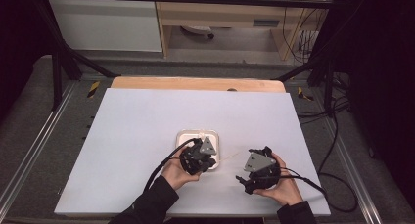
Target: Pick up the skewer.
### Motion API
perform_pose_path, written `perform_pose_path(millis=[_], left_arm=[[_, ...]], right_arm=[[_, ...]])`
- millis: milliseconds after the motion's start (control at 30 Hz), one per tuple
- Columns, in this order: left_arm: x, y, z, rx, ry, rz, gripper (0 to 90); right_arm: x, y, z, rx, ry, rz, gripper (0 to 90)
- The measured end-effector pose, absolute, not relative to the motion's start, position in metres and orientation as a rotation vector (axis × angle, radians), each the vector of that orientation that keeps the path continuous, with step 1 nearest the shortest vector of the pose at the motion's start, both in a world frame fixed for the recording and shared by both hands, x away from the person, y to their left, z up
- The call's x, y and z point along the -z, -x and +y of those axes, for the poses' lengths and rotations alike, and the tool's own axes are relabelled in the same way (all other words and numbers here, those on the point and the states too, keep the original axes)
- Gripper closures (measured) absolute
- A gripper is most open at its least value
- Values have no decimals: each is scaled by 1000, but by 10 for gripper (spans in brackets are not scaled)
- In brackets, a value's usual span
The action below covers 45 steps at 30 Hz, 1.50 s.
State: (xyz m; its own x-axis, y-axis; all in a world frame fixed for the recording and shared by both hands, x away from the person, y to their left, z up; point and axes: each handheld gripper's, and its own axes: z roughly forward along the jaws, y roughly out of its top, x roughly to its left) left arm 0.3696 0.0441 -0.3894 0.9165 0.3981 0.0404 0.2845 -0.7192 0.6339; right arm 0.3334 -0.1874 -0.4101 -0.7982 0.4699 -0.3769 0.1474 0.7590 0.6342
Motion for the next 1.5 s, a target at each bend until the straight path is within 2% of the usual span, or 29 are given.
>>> perform_pose_path(millis=[233, 600, 833, 1500], left_arm=[[389, -368, 34, -216, -2433, 456, 887], [389, -366, 25, -199, -2453, 439, 887], [390, -366, 21, -182, -2463, 439, 887], [385, -363, 6, -191, -2500, 386, 887]], right_arm=[[409, -333, -184, -757, -384, 2441, 127], [413, -334, -177, -678, -165, 2437, 270], [415, -335, -174, -645, -48, 2417, 328], [419, -335, -170, -509, 211, 2389, 628]])
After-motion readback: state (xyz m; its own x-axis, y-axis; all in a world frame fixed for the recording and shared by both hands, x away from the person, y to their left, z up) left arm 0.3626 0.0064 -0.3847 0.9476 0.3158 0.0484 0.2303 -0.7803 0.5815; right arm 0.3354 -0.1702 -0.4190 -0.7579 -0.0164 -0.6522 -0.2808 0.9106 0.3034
